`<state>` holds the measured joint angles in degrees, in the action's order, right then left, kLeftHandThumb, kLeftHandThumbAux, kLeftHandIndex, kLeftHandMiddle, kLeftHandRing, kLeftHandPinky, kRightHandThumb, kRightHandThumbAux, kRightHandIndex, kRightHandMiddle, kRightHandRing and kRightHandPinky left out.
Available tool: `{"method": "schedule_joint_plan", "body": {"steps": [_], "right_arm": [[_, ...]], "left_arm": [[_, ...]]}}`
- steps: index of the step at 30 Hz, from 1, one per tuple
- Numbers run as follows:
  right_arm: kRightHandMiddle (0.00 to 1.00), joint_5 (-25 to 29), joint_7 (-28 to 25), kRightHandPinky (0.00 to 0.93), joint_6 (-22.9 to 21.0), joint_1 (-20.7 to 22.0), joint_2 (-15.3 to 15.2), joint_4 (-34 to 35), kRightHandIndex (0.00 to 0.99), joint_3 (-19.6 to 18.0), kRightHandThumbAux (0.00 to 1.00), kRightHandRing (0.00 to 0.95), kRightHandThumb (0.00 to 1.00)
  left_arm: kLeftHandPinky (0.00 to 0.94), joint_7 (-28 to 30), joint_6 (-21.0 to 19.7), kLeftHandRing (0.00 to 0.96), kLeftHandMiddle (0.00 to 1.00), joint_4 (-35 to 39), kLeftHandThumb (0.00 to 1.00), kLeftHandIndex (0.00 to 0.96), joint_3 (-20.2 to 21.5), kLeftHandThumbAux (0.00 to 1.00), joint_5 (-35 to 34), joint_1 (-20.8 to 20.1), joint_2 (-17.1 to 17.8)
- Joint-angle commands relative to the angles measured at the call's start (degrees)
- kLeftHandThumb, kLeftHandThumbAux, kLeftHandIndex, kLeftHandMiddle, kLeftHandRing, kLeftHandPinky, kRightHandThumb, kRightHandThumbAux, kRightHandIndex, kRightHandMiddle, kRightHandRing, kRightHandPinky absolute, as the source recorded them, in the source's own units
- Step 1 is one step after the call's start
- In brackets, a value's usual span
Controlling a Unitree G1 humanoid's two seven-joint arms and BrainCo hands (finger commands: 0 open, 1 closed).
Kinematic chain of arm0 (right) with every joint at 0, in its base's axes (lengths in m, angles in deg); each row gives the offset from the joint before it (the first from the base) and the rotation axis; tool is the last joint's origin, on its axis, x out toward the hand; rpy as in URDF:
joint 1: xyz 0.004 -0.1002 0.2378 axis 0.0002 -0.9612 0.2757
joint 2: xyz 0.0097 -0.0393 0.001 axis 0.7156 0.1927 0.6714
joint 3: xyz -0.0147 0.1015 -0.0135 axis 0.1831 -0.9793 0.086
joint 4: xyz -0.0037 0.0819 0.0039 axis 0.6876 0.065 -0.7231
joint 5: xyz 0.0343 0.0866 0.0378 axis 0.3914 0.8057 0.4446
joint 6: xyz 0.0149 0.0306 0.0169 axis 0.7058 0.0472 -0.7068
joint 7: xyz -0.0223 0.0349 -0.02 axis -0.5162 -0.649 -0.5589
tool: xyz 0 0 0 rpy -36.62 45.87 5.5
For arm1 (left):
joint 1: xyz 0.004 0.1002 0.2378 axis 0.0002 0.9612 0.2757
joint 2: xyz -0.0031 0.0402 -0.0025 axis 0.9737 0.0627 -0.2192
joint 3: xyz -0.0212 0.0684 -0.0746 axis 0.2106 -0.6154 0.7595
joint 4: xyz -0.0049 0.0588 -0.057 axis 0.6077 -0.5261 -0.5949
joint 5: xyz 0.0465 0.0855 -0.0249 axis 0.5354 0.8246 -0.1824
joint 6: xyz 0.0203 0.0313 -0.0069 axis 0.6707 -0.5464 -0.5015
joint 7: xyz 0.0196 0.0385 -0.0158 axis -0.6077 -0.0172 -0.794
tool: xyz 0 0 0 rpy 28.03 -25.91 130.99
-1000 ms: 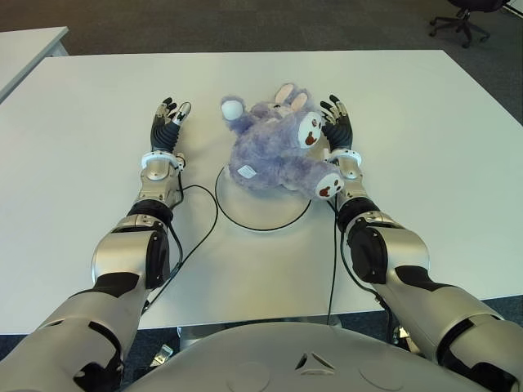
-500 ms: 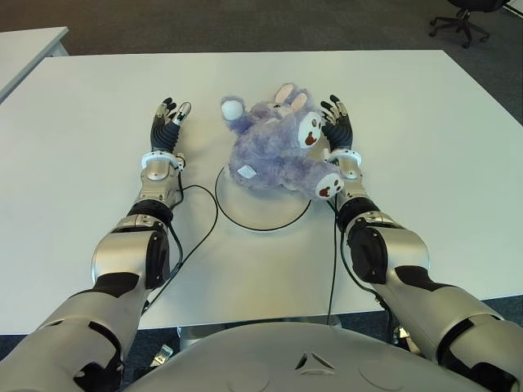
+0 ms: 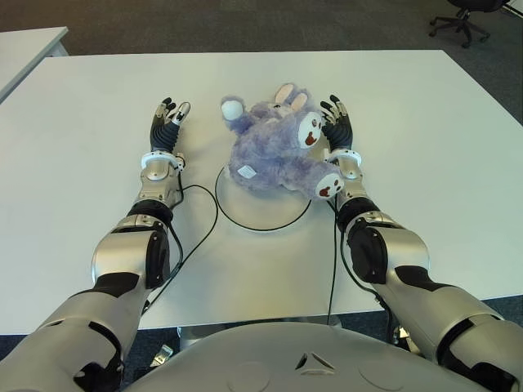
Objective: Put the doll into the plate.
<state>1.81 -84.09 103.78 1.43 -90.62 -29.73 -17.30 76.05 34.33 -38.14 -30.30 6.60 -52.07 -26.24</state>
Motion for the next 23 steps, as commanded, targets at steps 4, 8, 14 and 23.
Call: {"method": "schedule_joint_plan", "body": {"steps": [4,8,14,23], "right_arm": [[0.162,0.31,-0.1,0.187,-3.84,-7.63,1.36,-4.69,0.081,-0.45,0.774,0.166,0.348],[0.16,0.31,-0.1,0.205,-3.79,-7.66,1.38,-4.68,0.08,-0.47,0.77,0.169,0.344],[0.163,0.18,0.01,0.21,-3.71,-7.66,1.37,-4.67,0.082,-0.37,0.77,0.175,0.342],[0.161,-0.04,0.1,0.209,-3.61,-7.72,1.33,-4.67,0.083,-0.16,0.774,0.174,0.336]], "left_arm": [[0.132,0.99,-3.51,0.125,0.115,-3.99,0.0,0.0,0.55,0.42,-1.07,5.06,-2.25],[0.111,0.85,-3.47,0.119,0.114,-3.99,0.0,0.0,0.43,0.418,-0.92,5.07,-2.23],[0.123,0.76,-3.65,0.128,0.123,-4.05,0.0,0.0,0.25,0.418,-0.71,4.98,-2.13],[0.076,0.59,-3.77,0.113,0.115,-4.07,0.0,0.0,0.12,0.422,-0.56,4.93,-2.12]]}}
